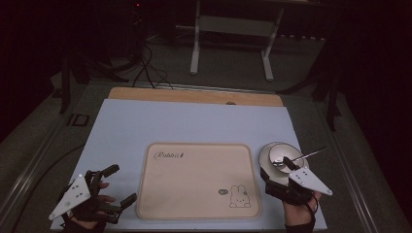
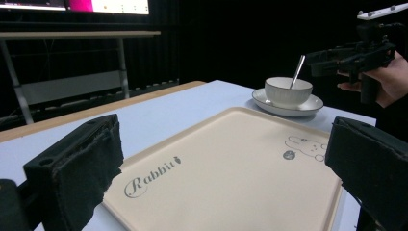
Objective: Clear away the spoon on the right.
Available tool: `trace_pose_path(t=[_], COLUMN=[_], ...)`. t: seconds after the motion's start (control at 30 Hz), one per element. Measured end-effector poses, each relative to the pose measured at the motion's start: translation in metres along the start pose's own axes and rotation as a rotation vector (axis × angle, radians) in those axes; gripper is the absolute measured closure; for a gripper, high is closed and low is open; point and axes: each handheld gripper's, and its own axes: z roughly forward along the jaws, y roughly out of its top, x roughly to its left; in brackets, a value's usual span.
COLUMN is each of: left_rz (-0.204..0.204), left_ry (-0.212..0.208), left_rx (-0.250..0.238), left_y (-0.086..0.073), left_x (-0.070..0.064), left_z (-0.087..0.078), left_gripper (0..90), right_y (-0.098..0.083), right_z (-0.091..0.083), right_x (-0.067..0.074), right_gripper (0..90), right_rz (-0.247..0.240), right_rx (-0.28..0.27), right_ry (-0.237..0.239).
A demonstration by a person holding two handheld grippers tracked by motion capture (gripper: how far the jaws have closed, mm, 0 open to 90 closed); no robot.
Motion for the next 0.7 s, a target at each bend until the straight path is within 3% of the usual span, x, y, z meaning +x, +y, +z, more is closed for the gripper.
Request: trace_pose_path(t=[0.33,0.7], left_rz=[0.007,0.008], left_ry=[0.008,0.009], left_rx=[-0.003,-0.007], left_y=[0.001,0.001], left_x=[0.0,-0.001], left_z=[-0.001,-0.002], left_gripper=[0.0,0.0], right_y=[0.003,0.028], right_z=[0.001,-0.003], right_x=[0.007,0.017], right_gripper=[12.9,12.9], right_rz=[-0.043,-0.118], right_rx=[-0.012,-0.062], right_ry=[0.037,0.098])
